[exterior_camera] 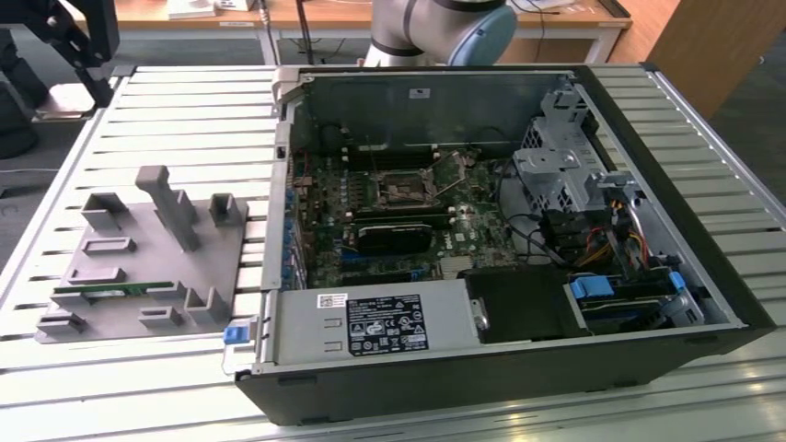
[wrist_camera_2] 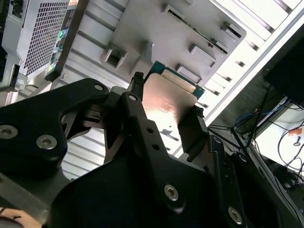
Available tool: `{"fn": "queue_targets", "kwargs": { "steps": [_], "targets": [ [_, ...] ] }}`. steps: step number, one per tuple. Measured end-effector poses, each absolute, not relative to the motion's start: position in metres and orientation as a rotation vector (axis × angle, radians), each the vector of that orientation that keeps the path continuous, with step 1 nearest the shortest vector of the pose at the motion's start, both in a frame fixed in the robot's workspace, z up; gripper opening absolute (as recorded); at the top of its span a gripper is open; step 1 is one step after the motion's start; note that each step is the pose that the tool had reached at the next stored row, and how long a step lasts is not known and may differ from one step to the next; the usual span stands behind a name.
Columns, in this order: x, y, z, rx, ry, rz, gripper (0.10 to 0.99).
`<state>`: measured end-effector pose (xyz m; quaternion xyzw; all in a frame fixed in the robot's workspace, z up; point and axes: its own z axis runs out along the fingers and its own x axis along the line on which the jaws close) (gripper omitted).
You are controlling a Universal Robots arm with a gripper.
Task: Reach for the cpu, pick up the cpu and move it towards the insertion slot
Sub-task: 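Pick up the cpu and move it towards the insertion slot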
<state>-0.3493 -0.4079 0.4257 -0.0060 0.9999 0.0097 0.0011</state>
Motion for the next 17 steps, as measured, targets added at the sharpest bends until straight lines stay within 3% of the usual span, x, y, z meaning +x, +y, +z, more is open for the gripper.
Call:
{"fn": "queue_targets", "kwargs": {
  "steps": [17],
  "targets": [
    [-0.325, -0.408, 0.426, -0.019, 3.139, 0.030, 0.541]
  ]
}}
